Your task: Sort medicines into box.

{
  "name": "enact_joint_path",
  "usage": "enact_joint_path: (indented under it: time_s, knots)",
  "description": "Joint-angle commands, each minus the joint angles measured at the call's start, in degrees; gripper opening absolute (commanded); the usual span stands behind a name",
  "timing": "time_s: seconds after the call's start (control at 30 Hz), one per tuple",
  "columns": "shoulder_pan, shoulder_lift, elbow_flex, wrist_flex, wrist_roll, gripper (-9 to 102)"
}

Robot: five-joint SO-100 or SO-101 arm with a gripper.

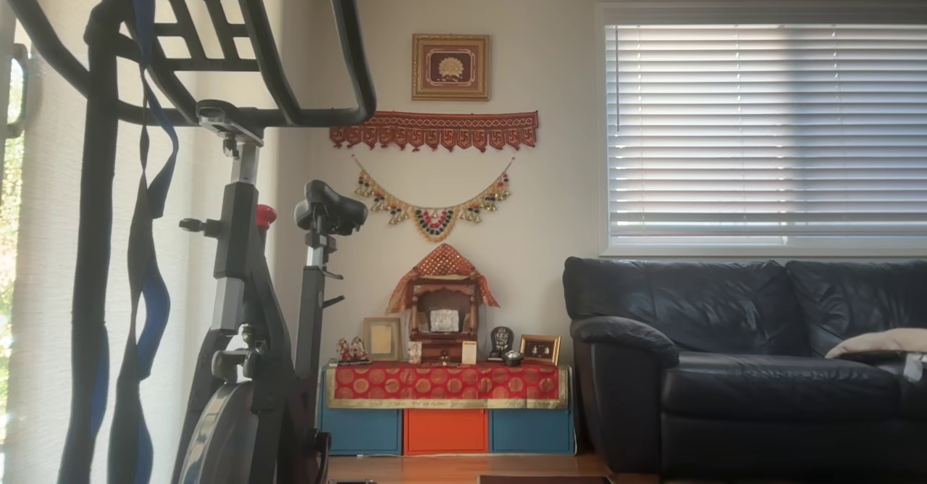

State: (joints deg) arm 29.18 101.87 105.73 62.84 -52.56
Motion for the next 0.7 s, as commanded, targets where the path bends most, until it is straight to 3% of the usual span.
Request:
enact_joint_path:
  time_s: [0.0, 0.3, 0.67]
  knots:
    - [-0.97, 4.31, -6.06, 1.93, 0.26, 1]
    - [-2.55, 4.83, -15.29, 10.63, 2.99, 1]
    - [-10.72, 0.09, -32.17, 20.13, 13.8, 1]
